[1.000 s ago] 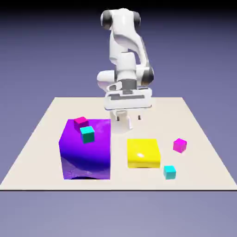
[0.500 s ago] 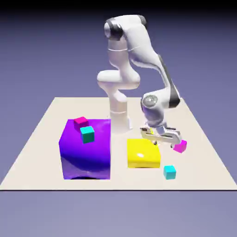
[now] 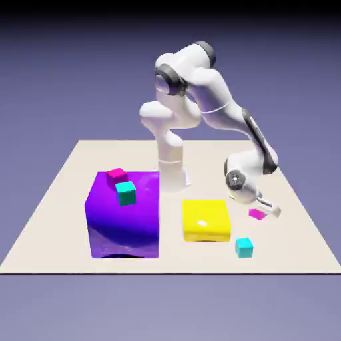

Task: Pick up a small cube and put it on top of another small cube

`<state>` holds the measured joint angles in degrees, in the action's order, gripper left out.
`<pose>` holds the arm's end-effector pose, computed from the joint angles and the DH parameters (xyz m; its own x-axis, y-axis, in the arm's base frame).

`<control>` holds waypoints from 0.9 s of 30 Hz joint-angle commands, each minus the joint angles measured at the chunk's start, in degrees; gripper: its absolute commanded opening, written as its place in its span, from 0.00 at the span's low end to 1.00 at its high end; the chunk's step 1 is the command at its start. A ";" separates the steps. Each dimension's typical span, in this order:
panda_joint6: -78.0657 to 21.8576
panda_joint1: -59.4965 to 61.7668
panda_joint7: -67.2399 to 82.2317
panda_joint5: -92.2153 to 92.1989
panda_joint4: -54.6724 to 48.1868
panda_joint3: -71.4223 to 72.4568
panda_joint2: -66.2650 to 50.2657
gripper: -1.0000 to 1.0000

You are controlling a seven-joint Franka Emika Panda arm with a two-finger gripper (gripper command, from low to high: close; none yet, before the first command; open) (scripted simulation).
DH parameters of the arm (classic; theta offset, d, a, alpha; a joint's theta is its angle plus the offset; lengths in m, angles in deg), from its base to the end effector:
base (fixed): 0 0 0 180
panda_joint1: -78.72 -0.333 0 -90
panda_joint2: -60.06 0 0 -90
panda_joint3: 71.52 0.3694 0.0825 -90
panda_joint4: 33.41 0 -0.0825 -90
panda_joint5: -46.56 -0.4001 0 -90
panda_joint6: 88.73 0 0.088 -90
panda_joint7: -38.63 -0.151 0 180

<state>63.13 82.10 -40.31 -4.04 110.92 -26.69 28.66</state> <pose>0.2934 0.3238 0.1107 -0.1219 -0.8645 -0.4877 -0.8620 -0.1513 0.4838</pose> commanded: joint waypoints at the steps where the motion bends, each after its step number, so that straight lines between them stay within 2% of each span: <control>1: -1.93 1.01 -0.53 0.27 0.36 0.33 2.08 0.00; 5: -9.50 5.07 -2.58 1.25 1.79 1.65 10.38 0.00; 7: -11.35 6.57 -3.62 1.38 -1.39 1.48 12.53 0.00; 27: -15.09 13.89 -41.55 0.00 -1.16 -40.00 46.55 0.00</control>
<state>48.10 95.99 -81.83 -4.09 109.75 -66.69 75.21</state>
